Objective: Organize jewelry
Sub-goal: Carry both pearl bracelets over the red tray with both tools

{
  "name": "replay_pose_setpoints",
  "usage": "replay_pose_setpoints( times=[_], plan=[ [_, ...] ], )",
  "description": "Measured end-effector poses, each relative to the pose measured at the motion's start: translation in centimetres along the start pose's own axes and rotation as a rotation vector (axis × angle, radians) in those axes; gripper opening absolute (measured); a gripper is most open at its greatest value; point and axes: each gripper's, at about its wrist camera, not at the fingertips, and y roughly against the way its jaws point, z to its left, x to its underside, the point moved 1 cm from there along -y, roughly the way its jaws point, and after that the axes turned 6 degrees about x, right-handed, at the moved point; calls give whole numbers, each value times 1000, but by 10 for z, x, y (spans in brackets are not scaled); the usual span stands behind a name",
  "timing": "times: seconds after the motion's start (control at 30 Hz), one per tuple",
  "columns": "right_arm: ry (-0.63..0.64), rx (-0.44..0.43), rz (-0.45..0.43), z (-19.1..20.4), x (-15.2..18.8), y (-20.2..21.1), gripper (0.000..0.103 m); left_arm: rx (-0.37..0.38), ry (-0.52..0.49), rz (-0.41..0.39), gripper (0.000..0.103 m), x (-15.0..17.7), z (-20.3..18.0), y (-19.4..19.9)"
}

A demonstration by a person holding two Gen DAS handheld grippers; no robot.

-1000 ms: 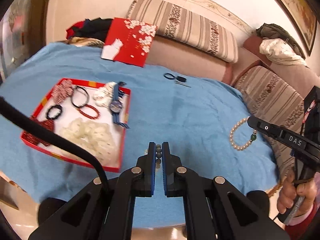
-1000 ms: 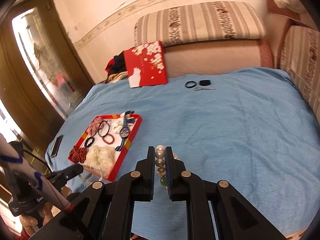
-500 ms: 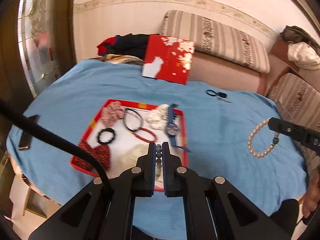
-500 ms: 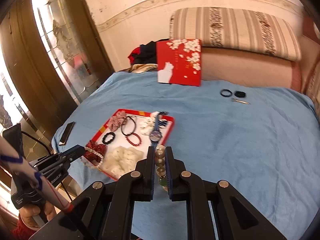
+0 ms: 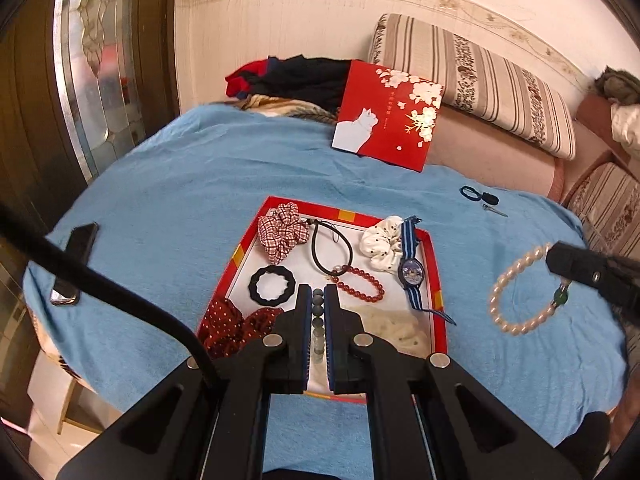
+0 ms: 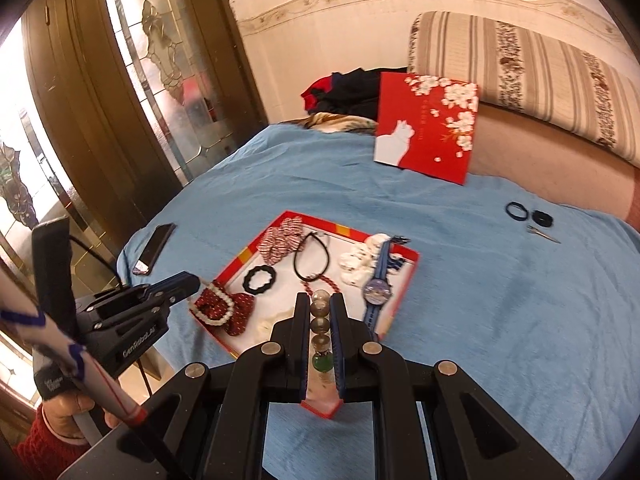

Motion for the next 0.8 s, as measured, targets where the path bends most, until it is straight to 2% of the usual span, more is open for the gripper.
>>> replay_pose_setpoints(
  times=[0.17,0.33,0.57,0.8],
  plan=[
    [0,-33,29,13,-7,-24,10,49,33,37,5,-23,21,-18],
    [-22,-73,73,22,-14,-58,11,97,65,93,5,-39,35,-53],
    [-70,-99,133,24,-18,-109,11,158,151,207,5,-36,51,-114],
    [-167,-149,173,17,-17,-150,11,193,205,250,5,-32,59,-147]
  ],
)
